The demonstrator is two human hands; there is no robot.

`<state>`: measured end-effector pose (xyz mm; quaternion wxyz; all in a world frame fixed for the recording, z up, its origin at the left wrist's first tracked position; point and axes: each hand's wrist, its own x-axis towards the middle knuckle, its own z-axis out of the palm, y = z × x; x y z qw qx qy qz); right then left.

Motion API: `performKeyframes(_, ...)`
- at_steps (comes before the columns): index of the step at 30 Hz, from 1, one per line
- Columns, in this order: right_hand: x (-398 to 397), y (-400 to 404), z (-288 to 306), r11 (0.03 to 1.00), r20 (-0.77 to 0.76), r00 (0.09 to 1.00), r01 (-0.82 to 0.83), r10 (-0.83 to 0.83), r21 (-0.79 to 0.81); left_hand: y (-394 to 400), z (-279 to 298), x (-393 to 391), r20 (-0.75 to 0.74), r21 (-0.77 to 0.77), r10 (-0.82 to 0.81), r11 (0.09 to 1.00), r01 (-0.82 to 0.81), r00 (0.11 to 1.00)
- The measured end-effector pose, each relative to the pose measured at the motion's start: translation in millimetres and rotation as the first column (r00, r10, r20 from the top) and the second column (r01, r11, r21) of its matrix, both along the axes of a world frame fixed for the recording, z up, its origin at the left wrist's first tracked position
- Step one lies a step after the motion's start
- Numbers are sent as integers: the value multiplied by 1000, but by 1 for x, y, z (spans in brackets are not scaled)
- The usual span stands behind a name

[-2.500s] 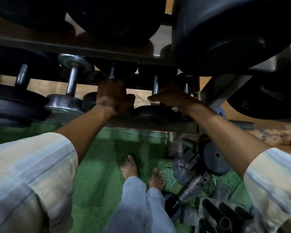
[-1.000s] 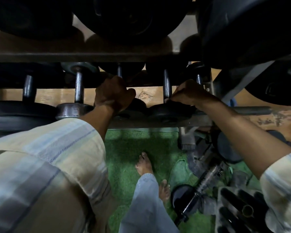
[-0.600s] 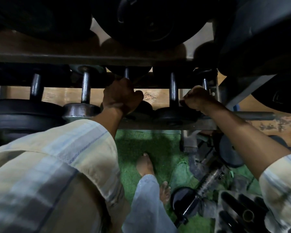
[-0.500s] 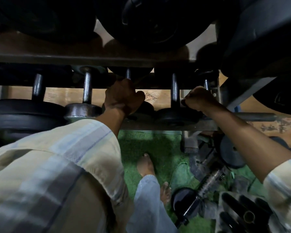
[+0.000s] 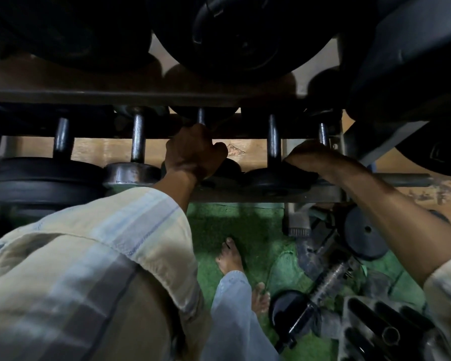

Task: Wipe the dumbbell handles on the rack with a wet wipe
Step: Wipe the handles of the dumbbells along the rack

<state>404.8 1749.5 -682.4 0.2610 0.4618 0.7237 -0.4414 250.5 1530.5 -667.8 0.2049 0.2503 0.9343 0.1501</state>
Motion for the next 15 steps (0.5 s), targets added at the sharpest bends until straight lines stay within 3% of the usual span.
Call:
performKeyframes(9,6,11,-19,879,-45,957,243,-286,-409,-1,-4,-1,31,9,-12,1000,11,999)
performKeyframes(15,-32,-13,1,820,-21,976,169,-216,-547,-2,-3,-1,54,16,-19,1000,19,998)
